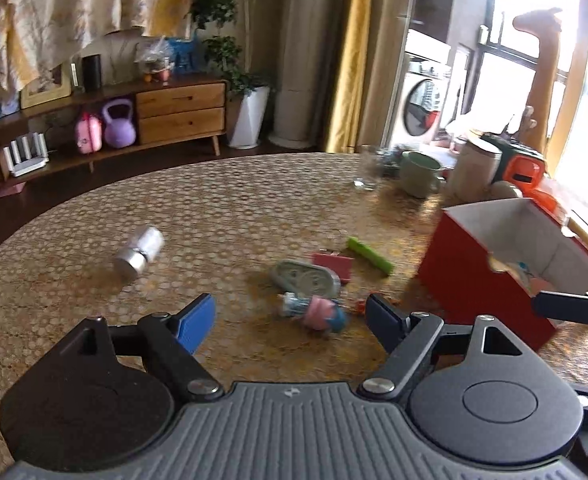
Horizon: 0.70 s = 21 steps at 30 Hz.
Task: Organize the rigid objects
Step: 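Grasp the clear bottle of purple balls with the left gripper while the right gripper grasps the pink pig toy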
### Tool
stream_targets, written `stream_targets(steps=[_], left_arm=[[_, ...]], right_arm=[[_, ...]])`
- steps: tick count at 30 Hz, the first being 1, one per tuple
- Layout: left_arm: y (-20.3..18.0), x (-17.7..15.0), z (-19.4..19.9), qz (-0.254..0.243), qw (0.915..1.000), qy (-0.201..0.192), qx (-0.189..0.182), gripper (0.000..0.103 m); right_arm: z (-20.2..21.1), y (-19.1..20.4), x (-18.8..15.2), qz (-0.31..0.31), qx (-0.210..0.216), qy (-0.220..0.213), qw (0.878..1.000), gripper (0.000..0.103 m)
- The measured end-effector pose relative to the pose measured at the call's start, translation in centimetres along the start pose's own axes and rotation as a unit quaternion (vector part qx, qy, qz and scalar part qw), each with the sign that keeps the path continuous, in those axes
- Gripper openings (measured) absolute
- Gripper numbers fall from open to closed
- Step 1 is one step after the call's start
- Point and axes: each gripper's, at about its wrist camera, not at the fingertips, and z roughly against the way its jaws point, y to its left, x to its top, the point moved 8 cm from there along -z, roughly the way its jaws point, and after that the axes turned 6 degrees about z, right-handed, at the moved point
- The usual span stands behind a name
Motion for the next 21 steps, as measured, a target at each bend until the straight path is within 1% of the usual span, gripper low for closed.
stream_targets(steps=[6, 9, 12, 14, 19, 21], left_arm=[[4.3, 0.8, -2.1, 0.006, 0.999, -0.006, 0.044, 0.082], [6.8, 1.3, -3.6, 0.016, 0.9977, -0.01, 0.064, 0.082], [9.0, 1.6, -5.2, 0.039, 0.9955, -0.005, 0.086, 0.082], [9.9, 1.8, -6.2, 0.052, 0.9946, -0.002, 0.09, 0.082], [11.8, 2.1, -9.1, 0.056, 0.9924, 0.002, 0.11, 0.082], [12.1, 2.2, -10.5, 0.057, 0.993, 0.008, 0.103, 0.082]], right_arm=[[-2.4, 0.2, -0.4, 0.003, 0.001, 0.014, 1.0, 0.103], [-3.5, 0.8, -0.8, 0.02, 0.008, 0.023, 1.0, 0.103], [-4.9, 1.3, -1.0, 0.036, 0.011, 0.031, 0.999, 0.103], [-5.8, 1.3, -1.1, 0.04, 0.015, 0.036, 0.998, 0.103], [-8.2, 1.3, -1.2, 0.045, 0.016, 0.047, 0.998, 0.102], [-9.1, 1.3, -1.2, 0.046, 0.019, 0.052, 0.997, 0.102]])
